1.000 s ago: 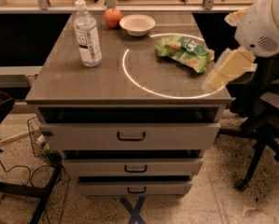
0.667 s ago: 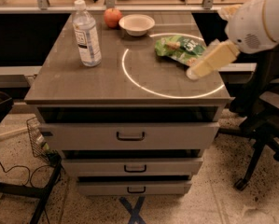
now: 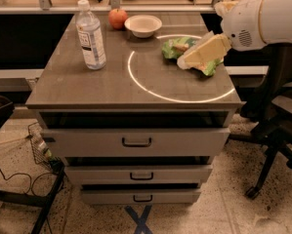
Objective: Pick blue plastic bottle
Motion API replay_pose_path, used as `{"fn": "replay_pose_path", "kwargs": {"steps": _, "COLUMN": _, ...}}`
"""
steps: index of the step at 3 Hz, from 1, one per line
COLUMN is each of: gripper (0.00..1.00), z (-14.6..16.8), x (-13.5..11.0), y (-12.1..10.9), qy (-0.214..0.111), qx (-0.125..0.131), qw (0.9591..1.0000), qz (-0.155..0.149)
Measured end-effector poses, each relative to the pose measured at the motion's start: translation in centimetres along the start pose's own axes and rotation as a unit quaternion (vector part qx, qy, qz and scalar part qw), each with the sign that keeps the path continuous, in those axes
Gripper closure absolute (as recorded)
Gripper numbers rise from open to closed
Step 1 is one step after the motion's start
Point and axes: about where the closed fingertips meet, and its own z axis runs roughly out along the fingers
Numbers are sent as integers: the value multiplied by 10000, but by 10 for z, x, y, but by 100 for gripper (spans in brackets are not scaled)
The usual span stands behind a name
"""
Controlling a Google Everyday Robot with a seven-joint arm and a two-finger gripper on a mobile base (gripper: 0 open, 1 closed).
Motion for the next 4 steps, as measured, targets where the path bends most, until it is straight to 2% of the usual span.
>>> {"fn": "replay_pose_path", "kwargs": {"steps": 1, "gripper": 0, "z": 1, "x": -1, "y": 2, "qy": -37, "qx": 6, "qw": 10000, "qz": -4}}
{"fn": "replay_pose_path", "kwargs": {"steps": 2, "gripper": 0, "z": 26, "x": -8, "y": 13, "qy": -353, "qx": -20, "qw": 9994, "qz": -63}}
{"fn": "replay_pose_path", "kwargs": {"steps": 3, "gripper": 0, "z": 74, "x": -27, "y": 23, "qy": -787, "qx": -292, "qw": 9963, "qz": -166}}
{"fn": "replay_pose_path", "kwargs": {"steps": 4, "gripper": 0, "z": 138, "x": -48, "y": 34, "qy": -1143, "qx": -758, "qw": 9903, "qz": -209}}
